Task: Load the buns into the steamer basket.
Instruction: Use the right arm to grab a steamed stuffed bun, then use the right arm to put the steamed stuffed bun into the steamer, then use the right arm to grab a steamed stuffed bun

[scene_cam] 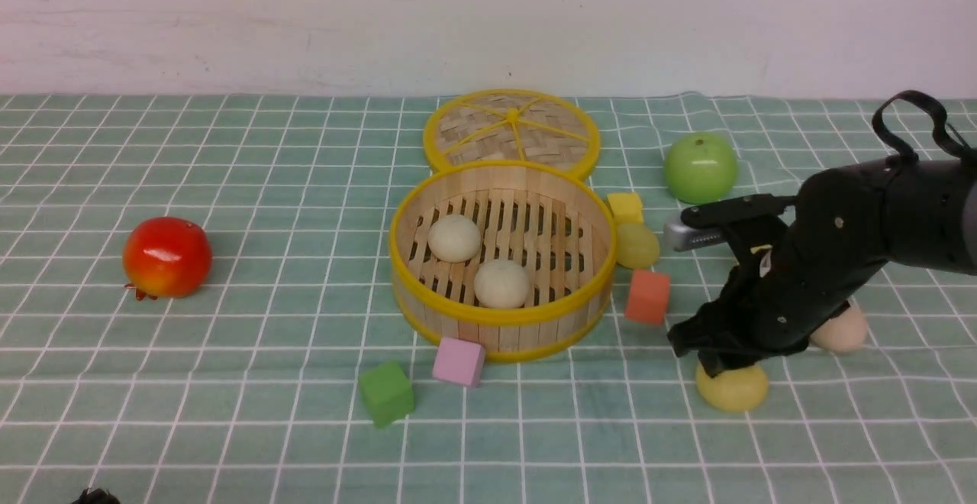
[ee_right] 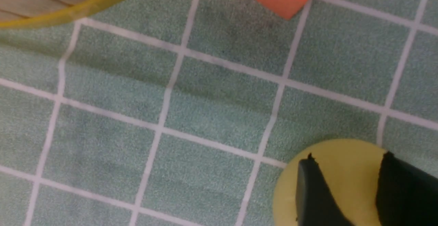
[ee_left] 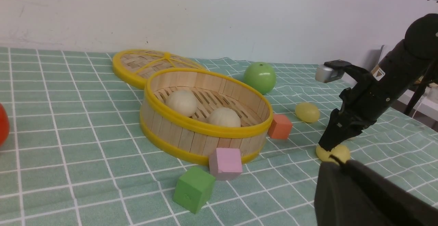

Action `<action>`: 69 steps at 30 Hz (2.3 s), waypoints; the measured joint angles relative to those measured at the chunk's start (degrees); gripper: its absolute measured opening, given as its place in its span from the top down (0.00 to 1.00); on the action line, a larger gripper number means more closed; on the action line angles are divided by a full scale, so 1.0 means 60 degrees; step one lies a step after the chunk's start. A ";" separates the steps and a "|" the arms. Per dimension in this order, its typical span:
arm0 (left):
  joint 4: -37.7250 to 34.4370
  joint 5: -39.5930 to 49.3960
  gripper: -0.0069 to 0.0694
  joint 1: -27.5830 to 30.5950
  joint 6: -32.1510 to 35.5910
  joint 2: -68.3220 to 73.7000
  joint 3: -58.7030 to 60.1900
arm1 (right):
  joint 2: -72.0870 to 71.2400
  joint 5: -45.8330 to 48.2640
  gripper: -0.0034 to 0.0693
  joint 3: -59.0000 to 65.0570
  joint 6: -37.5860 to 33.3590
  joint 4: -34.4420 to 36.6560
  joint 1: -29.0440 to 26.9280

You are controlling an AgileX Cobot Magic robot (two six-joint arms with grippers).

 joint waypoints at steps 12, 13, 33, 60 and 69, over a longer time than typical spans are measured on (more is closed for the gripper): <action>0.0000 0.0000 0.90 0.0000 0.0000 0.0000 0.0000 | -0.1064 0.0288 0.95 -0.0455 -0.0437 0.0326 0.0260; 0.0000 0.0000 0.90 0.0000 0.0000 0.0000 0.0000 | -0.1172 0.0186 0.95 -0.0794 -0.0634 0.0525 0.0474; 0.0000 0.0000 0.87 0.0000 0.0000 0.0000 0.0000 | 0.2250 -0.1090 0.94 -0.4381 -0.1607 0.0833 0.1518; 0.0000 0.0000 0.83 0.0000 0.0000 0.0000 0.0000 | -0.1034 0.1529 0.32 -0.2961 -0.0198 -0.1600 0.0316; 0.0000 0.0000 0.82 0.0000 0.0000 0.0000 0.0000 | -0.0523 0.0931 0.56 -0.1097 0.1649 -0.1402 -0.2030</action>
